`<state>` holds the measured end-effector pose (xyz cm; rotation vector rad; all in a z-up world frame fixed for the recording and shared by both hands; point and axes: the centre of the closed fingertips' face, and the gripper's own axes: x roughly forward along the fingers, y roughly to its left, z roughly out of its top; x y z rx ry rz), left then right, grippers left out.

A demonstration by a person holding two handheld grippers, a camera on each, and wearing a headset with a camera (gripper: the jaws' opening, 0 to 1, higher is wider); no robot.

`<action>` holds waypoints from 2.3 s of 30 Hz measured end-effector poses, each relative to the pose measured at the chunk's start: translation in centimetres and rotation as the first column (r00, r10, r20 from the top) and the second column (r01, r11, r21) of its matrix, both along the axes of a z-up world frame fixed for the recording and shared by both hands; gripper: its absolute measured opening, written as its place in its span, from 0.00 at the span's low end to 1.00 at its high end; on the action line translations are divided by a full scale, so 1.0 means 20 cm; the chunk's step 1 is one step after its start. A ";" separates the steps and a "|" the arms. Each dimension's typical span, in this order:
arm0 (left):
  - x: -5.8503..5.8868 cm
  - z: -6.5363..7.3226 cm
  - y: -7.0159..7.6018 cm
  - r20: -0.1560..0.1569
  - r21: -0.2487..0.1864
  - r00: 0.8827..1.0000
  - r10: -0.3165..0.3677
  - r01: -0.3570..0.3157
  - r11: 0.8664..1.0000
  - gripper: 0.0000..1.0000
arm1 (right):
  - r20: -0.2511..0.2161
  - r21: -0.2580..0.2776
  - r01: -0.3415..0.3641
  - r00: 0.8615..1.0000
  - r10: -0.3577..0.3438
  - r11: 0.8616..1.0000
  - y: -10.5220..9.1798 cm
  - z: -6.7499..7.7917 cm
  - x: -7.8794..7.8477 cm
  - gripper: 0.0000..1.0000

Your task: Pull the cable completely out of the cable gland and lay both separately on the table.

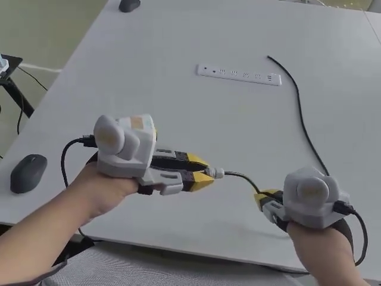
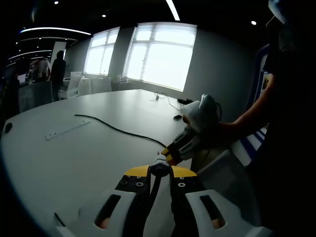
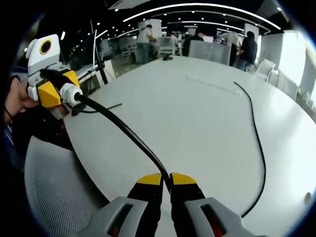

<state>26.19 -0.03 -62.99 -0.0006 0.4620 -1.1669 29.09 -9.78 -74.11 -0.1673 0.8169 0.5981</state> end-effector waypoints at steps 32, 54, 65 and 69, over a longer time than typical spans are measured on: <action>0.02 0.01 0.03 0.006 0.018 1.000 0.018 -0.018 1.000 0.15 | 0.208 -0.149 -0.207 0.949 0.235 0.967 0.03 0.18 -0.03 0.12; -0.01 -0.02 0.03 0.004 0.033 1.000 -0.005 0.005 0.999 0.15 | 0.326 -0.324 -0.443 0.777 0.538 0.836 0.43 0.43 -0.09 0.07; 0.00 -0.03 0.04 -0.001 0.036 1.000 -0.012 0.012 0.999 0.15 | 0.342 -0.381 -0.479 0.722 0.602 0.791 0.47 0.44 -0.11 0.02; 0.00 -0.03 0.05 0.003 0.031 1.000 -0.005 0.005 1.000 0.15 | 0.349 -0.361 -0.467 0.735 0.581 0.807 0.46 0.45 -0.10 0.01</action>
